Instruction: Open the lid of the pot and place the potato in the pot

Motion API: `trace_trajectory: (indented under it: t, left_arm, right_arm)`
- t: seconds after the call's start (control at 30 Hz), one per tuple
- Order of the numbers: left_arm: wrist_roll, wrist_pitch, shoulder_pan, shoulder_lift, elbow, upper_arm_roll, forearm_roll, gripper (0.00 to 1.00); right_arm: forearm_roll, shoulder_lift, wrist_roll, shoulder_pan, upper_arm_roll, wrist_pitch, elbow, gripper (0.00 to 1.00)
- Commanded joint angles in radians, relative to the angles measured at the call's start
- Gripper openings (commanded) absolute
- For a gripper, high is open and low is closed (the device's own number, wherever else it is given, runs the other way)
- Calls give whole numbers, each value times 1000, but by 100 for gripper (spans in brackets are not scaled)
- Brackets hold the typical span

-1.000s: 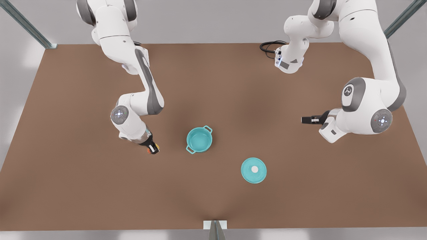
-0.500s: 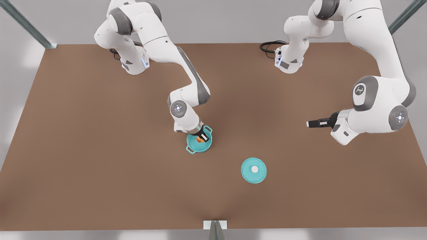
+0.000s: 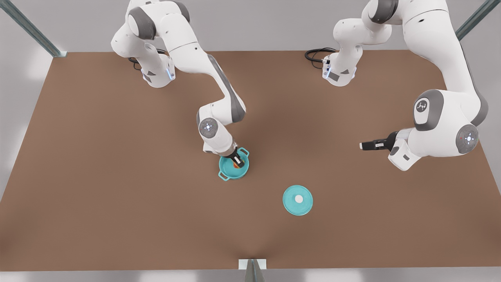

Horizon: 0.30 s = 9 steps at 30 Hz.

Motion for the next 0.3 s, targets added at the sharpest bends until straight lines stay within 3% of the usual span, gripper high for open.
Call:
trace_trajectory:
  t: [0.0, 0.03, 0.07, 0.13, 0.2, 0.27]
  left_arm:
    - [-13, -1, -1, -1, 2, 0, 1, 100]
    - [-13, -1, -1, -1, 2, 0, 1, 100]
    - [-13, -1, -1, -1, 3, 0, 1, 100]
    - [-3, -1, 1, 0, 16, 0, 14, 100]
    - [-2, 31, -11, 11, 31, -2, 23, 100]
    - [-2, 56, -82, 16, 34, 1, 146, 100]
  right_arm:
    - [-127, -72, 41, -1, -61, -143, 1, 100]
    - [-303, -157, -62, -1, -153, -301, 6, 100]
    - [-437, -207, -356, -3, -281, -456, 7, 100]
    - [-513, -266, -1078, -36, -539, -531, -67, 100]
    - [-604, -407, -1166, -124, -565, -283, -250, 100]
    - [-624, -438, -1194, -121, -533, -269, -286, 100]
